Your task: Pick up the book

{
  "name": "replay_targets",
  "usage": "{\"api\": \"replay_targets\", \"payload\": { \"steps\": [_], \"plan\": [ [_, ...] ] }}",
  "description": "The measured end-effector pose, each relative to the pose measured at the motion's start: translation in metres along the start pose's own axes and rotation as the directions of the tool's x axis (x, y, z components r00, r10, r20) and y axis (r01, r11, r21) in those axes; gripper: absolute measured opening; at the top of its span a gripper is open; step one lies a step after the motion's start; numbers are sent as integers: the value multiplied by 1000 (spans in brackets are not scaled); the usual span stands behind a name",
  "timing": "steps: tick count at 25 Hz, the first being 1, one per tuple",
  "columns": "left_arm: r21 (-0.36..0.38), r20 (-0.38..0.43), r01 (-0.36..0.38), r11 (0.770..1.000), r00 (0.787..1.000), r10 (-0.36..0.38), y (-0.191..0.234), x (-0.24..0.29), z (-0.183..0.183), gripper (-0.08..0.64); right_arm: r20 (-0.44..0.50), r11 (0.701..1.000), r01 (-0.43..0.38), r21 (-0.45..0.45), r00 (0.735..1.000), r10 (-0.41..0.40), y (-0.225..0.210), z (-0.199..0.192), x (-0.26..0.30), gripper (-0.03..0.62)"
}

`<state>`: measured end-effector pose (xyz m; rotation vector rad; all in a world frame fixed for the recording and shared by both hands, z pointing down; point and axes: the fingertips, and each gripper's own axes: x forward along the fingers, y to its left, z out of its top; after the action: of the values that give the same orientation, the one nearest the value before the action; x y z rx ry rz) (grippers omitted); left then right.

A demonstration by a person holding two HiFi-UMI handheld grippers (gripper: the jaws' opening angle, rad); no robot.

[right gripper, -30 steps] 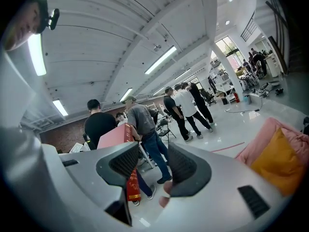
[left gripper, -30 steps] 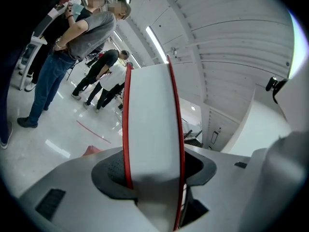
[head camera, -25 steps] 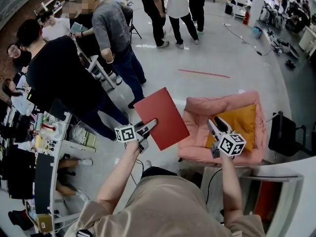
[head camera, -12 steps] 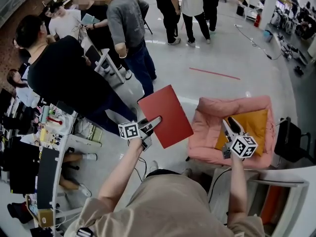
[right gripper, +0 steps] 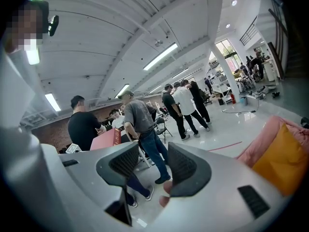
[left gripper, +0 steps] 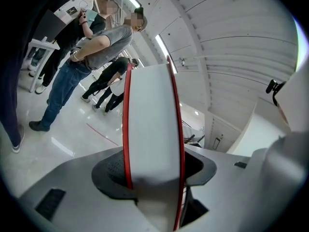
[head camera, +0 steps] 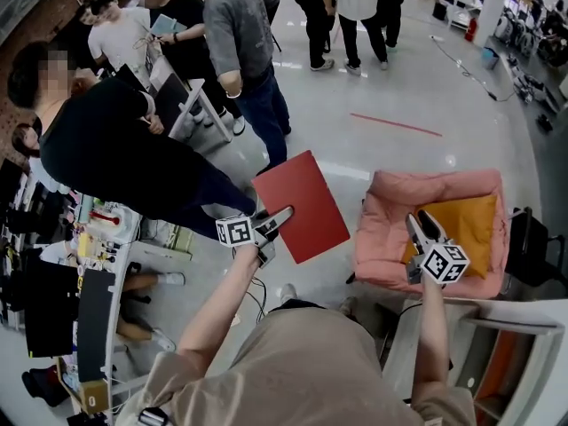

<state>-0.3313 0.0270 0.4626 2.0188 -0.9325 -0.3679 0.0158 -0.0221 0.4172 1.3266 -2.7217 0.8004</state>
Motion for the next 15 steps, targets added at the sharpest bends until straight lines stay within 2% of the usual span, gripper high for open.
{"api": "replay_targets", "payload": {
  "steps": [5,9,15],
  "plan": [
    [0,-36,-46,999,998,46,31,-7,-1,267,-3,1000,20,0,1000,-20,4,-11,14,195],
    [-26,-57,-27,999,998,25,44,0,-11,267,-4,999,45,7,999,-45,1,-22,18,195],
    [-46,-90,-38,998,995,34,62,6,-28,267,-28,996,87,15,996,-87,-7,-42,13,195]
  ]
}}
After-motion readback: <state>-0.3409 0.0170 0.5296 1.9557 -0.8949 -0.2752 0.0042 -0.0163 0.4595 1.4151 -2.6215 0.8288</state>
